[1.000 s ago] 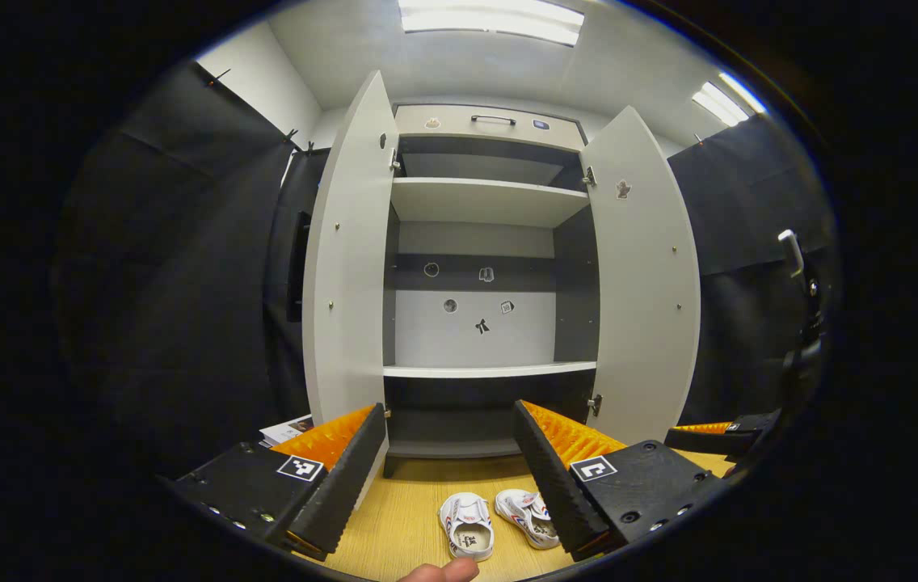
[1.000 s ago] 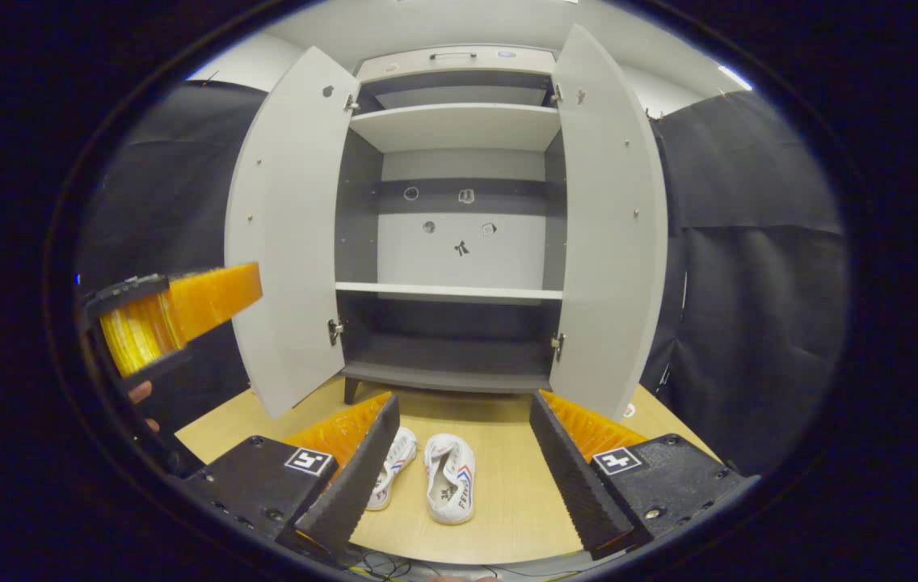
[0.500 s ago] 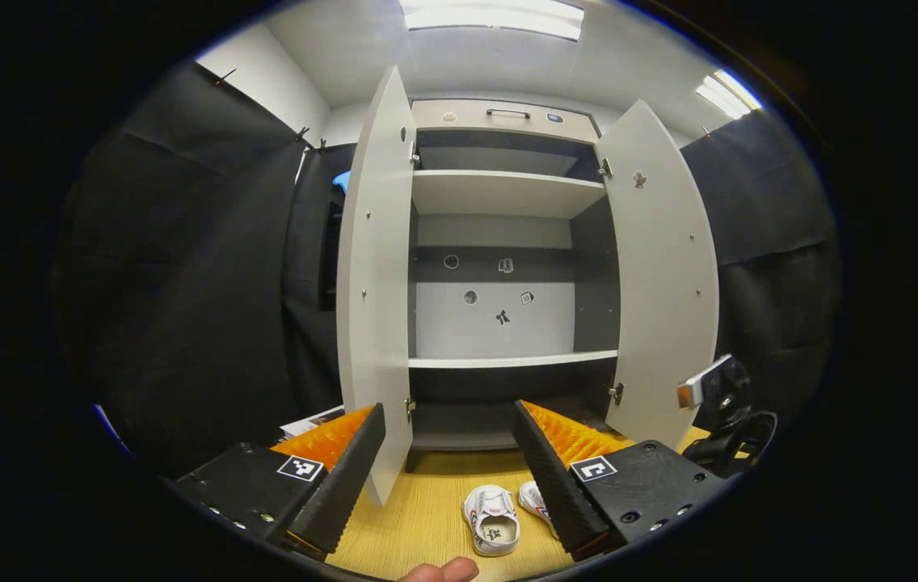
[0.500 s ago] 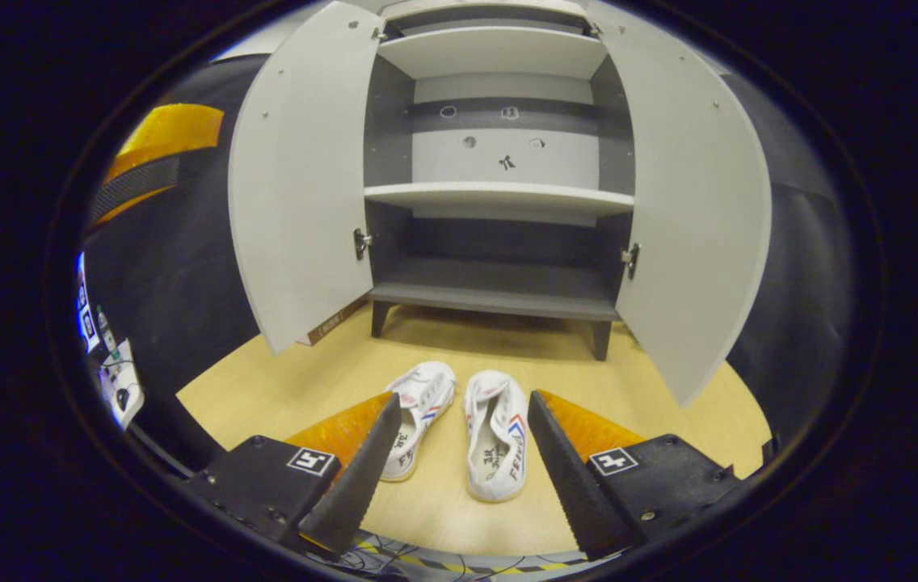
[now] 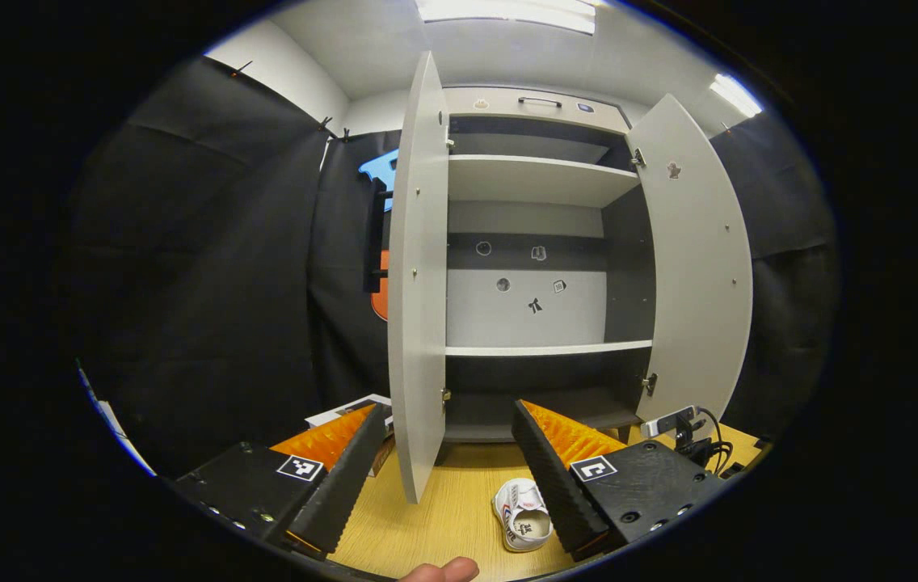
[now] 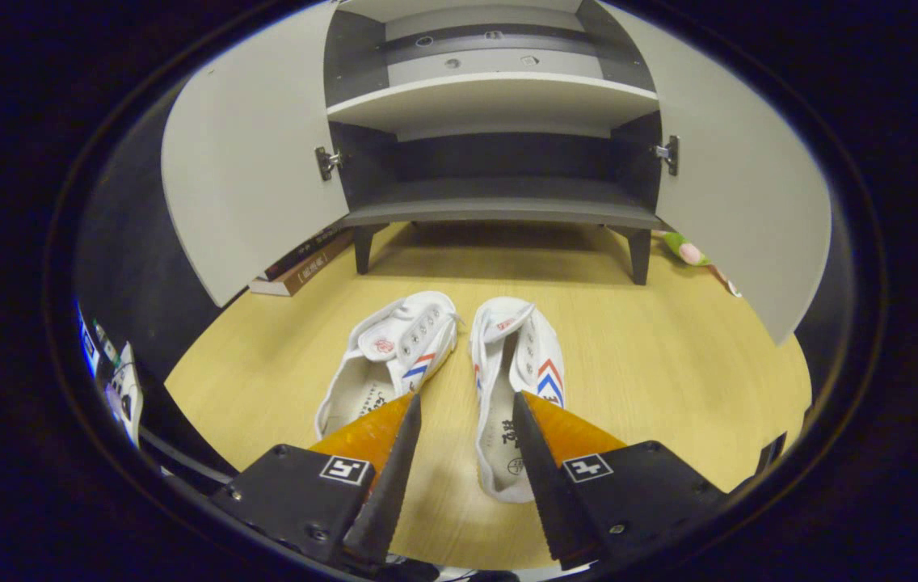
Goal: Grab one shoe with the right hand and put it into the shoe cabinet, grab the other shoe with the left hand and put it into the shoe cabinet; then close the right door with the right hand and the left door with the left hand.
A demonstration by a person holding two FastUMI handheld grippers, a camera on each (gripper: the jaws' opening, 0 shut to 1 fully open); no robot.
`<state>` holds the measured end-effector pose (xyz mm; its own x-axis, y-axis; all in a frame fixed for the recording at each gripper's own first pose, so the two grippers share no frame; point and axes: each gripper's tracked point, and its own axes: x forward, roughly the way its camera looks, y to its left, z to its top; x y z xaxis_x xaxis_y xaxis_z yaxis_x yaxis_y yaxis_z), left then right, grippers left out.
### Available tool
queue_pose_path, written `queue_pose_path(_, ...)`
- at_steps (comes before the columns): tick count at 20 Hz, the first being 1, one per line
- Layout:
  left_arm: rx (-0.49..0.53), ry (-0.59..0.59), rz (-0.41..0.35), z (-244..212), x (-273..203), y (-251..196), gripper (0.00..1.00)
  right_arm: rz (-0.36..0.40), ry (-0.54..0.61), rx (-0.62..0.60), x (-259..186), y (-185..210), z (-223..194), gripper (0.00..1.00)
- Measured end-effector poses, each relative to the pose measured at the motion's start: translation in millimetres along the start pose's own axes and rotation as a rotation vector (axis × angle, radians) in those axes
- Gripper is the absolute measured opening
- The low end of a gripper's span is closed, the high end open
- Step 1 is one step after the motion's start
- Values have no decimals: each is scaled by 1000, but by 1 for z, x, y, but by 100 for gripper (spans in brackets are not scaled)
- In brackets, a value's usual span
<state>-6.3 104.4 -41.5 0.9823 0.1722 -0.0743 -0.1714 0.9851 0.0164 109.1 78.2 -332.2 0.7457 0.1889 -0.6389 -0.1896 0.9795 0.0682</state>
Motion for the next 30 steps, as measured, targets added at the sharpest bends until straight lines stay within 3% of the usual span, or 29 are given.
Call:
queue_pose_path(1, -3, 4, 4, -1, 2, 3, 95, 2, 11, 1, 5, -1, -1, 65)
queue_pose_path(4, -14, 11, 7, -4, 6, 5, 95, -19, 28, 10, 20, -9, 0, 64)
queue_pose_path(7, -18, 18, -1, -8, 11, 4, 95, -25, 59, 36, 39, -10, -2, 37)
queue_pose_path(10, -2, 19, -3, -9, 13, 4, 95, -19, 87, 53, 54, -5, -2, 34)
queue_pose_path(11, 0, 22, -3, -9, 14, 4, 95, -22, 93, 49, 59, -5, -2, 27)
queue_pose_path(12, 0, 25, -5, -11, 15, 4, 95, -28, 96, 44, 64, -5, -2, 34)
queue_pose_path(14, -3, 30, -8, -12, 15, 2, 95, -58, 85, 31, 70, -8, 1, 32)
queue_pose_path(18, -8, 43, -19, -18, 15, -3, 95, -76, 33, 21, 72, -12, 3, 10)
queue_pose_path(23, -13, 54, -41, -23, 12, -13, 95, -95, -56, -85, 64, -17, 11, 4)
queue_pose_path(30, -23, 66, -63, -28, 11, -26, 95, -82, -230, -165, 2, -15, 55, 4)
